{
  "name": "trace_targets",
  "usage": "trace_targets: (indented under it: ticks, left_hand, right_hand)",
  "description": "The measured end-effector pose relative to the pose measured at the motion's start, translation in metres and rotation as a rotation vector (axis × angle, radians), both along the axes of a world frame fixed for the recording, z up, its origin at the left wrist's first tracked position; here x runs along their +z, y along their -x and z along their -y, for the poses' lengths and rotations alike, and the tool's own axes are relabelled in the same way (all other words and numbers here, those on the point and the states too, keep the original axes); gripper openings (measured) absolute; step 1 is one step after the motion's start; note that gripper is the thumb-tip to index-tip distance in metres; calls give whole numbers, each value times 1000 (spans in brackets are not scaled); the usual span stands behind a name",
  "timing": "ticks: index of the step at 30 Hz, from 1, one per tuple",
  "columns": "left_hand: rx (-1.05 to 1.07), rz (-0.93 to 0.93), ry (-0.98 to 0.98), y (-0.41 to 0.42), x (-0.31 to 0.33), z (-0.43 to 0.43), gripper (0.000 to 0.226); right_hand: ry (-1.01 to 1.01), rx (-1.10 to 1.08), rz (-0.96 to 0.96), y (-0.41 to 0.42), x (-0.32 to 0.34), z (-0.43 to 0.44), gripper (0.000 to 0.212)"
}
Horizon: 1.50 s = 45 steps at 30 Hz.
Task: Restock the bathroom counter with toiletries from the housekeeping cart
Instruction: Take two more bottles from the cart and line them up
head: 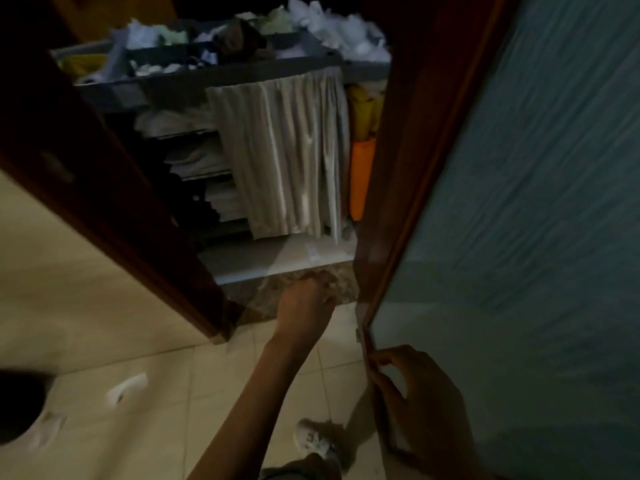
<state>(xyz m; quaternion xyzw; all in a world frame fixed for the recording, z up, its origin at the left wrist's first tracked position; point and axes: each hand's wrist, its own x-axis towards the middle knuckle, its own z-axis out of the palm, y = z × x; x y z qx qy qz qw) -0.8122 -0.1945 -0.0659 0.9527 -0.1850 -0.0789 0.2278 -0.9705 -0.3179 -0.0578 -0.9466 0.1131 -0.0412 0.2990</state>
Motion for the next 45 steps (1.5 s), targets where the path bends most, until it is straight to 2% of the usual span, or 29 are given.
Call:
trace_targets:
  ticks: [4,8,13,16,18,21,24,28,31,35,41,45]
  left_hand:
    - [-66,-45,20,-43,-2,5,31]
    - [-38,-51,78,-82,-6,-12,32]
    - [-13,-56,106,-117,-7,-36,30]
    - [21,-28,134,-130,-7,-53,33]
    - [53,-18,169,-140,-7,-65,34]
    - [123,-52,219,-158,-7,-88,32]
    - [193,-12,159,-178,-14,-111,32]
    - [289,-18,118,-217,-22,-134,32]
    - [336,-15,125,-266,-24,-139,34]
    - [351,7,121,-355,-12,-139,34]
    - [336,104,105,-510,24,-121,34]
    - [290,132,124,-573,35,-111,35]
  right_hand:
    - [85,-82,54,-50,10,0,16]
    - [153,-101,97,-98,9,-2,13]
    - [108,-80,-27,-144,10,-18,19]
    - [108,-26,34,-170,8,-27,17]
    - [85,27,-37,-193,11,-33,22]
    - [88,120,26,-236,12,-41,16]
    - [65,190,82,-283,9,-51,28]
    - [59,238,170,-348,5,-61,21]
    - [56,324,161,-411,3,-68,31]
    - [60,335,48,-508,9,-71,26]
    - [61,313,101,-655,36,-51,25]
    - [13,304,142,-726,46,-39,24]
